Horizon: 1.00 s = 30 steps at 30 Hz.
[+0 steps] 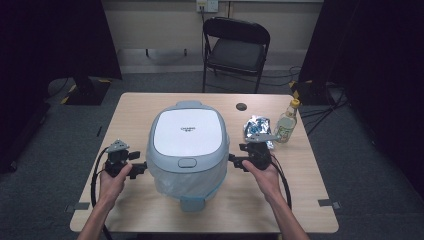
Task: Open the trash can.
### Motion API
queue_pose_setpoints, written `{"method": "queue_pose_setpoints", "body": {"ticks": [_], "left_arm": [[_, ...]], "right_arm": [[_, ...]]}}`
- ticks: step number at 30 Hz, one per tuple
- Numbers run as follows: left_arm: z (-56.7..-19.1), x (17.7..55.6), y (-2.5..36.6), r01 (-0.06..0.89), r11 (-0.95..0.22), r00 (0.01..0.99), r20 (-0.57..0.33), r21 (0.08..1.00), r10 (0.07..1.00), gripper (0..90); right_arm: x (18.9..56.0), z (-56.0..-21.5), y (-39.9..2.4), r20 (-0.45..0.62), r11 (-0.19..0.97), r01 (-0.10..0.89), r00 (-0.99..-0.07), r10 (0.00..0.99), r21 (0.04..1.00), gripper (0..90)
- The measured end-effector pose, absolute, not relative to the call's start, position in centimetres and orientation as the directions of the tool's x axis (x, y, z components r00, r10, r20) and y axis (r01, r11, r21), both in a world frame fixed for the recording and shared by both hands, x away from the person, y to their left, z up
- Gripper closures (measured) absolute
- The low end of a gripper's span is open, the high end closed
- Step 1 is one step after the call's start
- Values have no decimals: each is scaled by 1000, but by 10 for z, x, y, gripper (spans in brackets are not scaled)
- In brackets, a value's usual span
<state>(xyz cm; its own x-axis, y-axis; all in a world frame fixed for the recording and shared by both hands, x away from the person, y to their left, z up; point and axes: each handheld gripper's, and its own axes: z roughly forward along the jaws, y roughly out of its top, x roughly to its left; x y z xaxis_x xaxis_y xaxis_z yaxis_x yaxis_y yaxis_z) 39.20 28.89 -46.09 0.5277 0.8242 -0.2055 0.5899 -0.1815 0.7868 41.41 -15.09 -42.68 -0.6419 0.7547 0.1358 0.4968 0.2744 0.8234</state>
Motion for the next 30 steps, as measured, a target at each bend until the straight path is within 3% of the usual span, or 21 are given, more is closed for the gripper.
{"method": "queue_pose_setpoints", "body": {"ticks": [7,11,14,18,20,22,23,25,30], "left_arm": [[-483,384,295,638,-257,496,-132,726,858,243],[-491,384,299,652,-270,474,-104,709,874,248],[-495,381,300,635,-278,480,-86,720,873,241],[-499,377,296,599,-312,482,-20,738,876,239],[-501,377,294,594,-315,475,-7,741,880,212],[-502,377,293,588,-310,470,-4,747,883,194],[-502,377,293,589,-309,469,-4,746,883,194],[-502,378,293,589,-312,469,-1,746,883,189],[-502,378,293,589,-312,469,-1,745,883,189]], "right_arm": [[398,-406,-166,142,267,480,-658,739,836,296],[384,-384,-168,129,266,424,-703,699,866,381],[378,-370,-167,105,261,394,-701,705,881,332],[370,-351,-167,108,234,354,-725,680,905,339],[367,-346,-166,105,231,342,-734,671,911,371],[360,-332,-165,91,225,301,-761,642,927,480],[360,-332,-165,91,225,301,-761,642,927,480],[353,-318,-164,93,203,267,-789,608,942,610],[346,-303,-158,102,186,239,-831,548,953,716]]}}
